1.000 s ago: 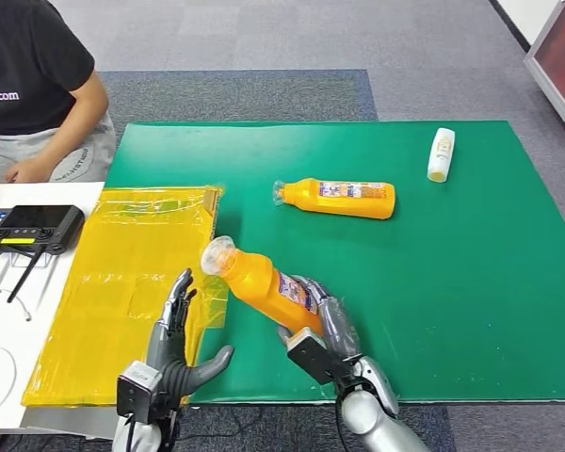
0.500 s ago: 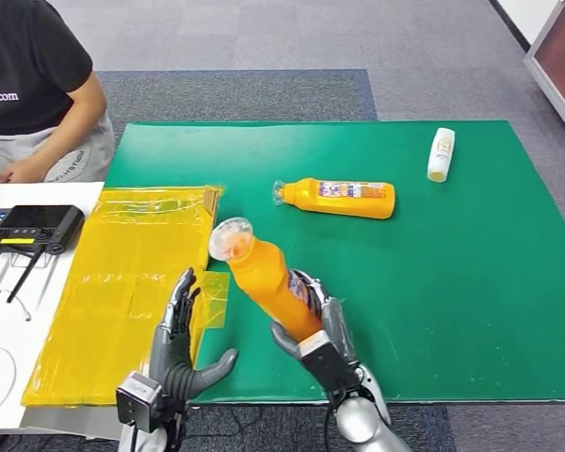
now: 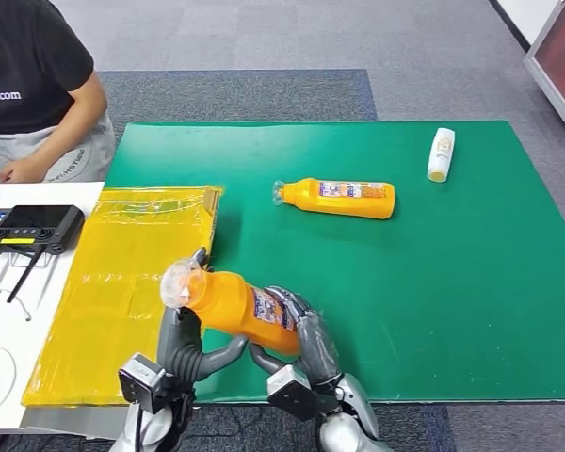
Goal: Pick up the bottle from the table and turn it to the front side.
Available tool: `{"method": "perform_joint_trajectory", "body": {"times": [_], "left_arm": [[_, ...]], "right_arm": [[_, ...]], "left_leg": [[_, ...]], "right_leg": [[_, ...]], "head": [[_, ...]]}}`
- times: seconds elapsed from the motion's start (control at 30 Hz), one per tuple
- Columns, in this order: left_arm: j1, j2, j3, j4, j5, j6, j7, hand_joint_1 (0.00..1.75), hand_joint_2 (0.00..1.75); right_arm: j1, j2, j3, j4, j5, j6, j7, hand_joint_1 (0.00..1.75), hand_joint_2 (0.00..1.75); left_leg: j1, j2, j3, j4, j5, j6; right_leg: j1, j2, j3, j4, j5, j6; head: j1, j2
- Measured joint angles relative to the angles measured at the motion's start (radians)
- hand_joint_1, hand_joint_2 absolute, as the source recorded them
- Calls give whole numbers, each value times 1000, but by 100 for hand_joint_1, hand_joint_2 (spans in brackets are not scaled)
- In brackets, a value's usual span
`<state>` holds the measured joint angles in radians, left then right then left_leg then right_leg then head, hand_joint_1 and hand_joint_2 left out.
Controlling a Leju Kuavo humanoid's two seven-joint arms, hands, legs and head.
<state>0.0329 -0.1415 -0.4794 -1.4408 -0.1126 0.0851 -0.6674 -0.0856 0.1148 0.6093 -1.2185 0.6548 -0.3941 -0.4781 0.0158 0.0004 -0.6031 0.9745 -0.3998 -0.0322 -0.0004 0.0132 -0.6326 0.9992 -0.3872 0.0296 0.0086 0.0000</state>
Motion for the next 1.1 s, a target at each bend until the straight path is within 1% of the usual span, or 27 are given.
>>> {"method": "perform_joint_trajectory", "body": {"times": [0.23, 0.6, 0.77, 1.0, 1.03, 1.1], "left_arm": [[-31, -11, 1, 6, 32, -35, 43, 0, 175], [-60, -27, 1, 33, 40, -56, 67, 0, 175], [-73, -29, 1, 52, 48, -82, 80, 0, 175], [-89, -31, 0, 76, 92, -141, 106, 0, 175], [-90, -32, 0, 79, 97, -146, 109, 40, 175], [-93, -33, 0, 84, 106, -154, 112, 127, 175]], "right_arm": [[0, 0, 4, 6, 5, -16, -1, 175, 175], [-1, -1, 11, 5, 4, -23, -2, 175, 175], [-1, -2, 14, 5, -1, -27, -3, 175, 175], [-1, -2, 16, 5, -11, -32, -8, 175, 175], [-1, -2, 16, 5, -12, -33, -9, 175, 175], [-1, -2, 16, 5, -13, -35, -11, 175, 175]], "left_leg": [[0, 0, 0, 0, 0, 0], [0, 0, 0, 0, 0, 0], [0, 0, 0, 0, 0, 0], [0, 0, 0, 0, 0, 0], [0, 0, 0, 0, 0, 0], [0, 0, 0, 0, 0, 0]], "right_leg": [[0, 0, 0, 0, 0, 0], [0, 0, 0, 0, 0, 0], [0, 0, 0, 0, 0, 0], [0, 0, 0, 0, 0, 0], [0, 0, 0, 0, 0, 0], [0, 0, 0, 0, 0, 0]], "head": [[0, 0], [0, 0], [0, 0], [0, 0], [0, 0], [0, 0]]}}
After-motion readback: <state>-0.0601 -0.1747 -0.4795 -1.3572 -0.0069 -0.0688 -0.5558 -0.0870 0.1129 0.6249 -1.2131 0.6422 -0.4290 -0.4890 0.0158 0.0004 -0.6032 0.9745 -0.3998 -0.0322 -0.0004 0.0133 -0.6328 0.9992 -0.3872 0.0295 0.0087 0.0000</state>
